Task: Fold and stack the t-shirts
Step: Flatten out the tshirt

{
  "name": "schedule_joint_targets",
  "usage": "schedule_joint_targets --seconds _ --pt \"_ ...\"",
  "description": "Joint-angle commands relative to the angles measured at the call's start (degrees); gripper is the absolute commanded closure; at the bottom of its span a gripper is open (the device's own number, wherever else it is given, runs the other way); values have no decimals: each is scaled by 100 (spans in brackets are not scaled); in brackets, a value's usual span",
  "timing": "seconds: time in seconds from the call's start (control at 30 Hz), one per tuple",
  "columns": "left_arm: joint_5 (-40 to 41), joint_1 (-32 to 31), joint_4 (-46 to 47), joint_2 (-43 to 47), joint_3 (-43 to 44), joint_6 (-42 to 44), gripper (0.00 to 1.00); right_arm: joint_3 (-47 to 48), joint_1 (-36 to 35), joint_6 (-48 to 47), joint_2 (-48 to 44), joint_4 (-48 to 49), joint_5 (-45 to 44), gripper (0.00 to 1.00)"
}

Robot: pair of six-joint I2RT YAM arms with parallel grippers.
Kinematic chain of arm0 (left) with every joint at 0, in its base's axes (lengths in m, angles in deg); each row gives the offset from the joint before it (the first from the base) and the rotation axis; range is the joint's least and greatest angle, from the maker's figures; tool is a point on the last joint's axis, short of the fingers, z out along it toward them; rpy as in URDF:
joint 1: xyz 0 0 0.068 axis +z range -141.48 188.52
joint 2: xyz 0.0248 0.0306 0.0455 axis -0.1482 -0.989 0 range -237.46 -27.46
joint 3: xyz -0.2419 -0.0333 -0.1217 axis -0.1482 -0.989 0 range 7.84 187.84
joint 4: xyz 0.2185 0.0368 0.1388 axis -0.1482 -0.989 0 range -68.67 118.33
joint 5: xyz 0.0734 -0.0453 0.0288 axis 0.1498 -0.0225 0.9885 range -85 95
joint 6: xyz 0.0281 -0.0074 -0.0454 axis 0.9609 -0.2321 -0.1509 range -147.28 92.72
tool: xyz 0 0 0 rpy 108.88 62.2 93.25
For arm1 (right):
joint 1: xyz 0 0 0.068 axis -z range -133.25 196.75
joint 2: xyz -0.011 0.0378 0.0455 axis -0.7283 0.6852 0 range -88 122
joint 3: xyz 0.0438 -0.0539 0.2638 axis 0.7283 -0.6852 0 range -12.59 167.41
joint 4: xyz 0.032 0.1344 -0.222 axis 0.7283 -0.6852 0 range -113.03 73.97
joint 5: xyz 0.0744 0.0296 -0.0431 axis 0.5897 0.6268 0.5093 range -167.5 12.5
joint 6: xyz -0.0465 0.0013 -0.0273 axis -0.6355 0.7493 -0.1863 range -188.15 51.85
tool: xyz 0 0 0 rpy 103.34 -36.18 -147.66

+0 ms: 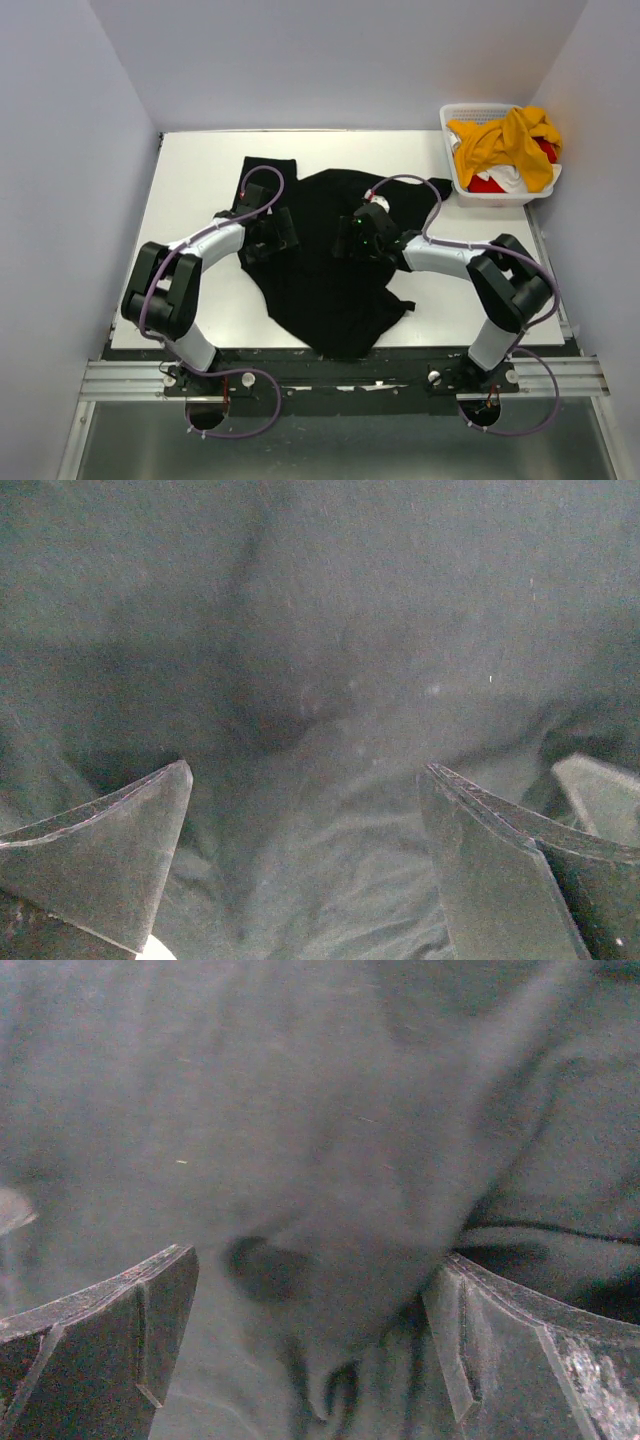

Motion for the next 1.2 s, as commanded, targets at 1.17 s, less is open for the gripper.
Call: schedule_joint_targets --seconds 1.17 --pt "423 -4687 -398 1044 445 616 3 2768 528 -538 996 -2479 -2056 0"
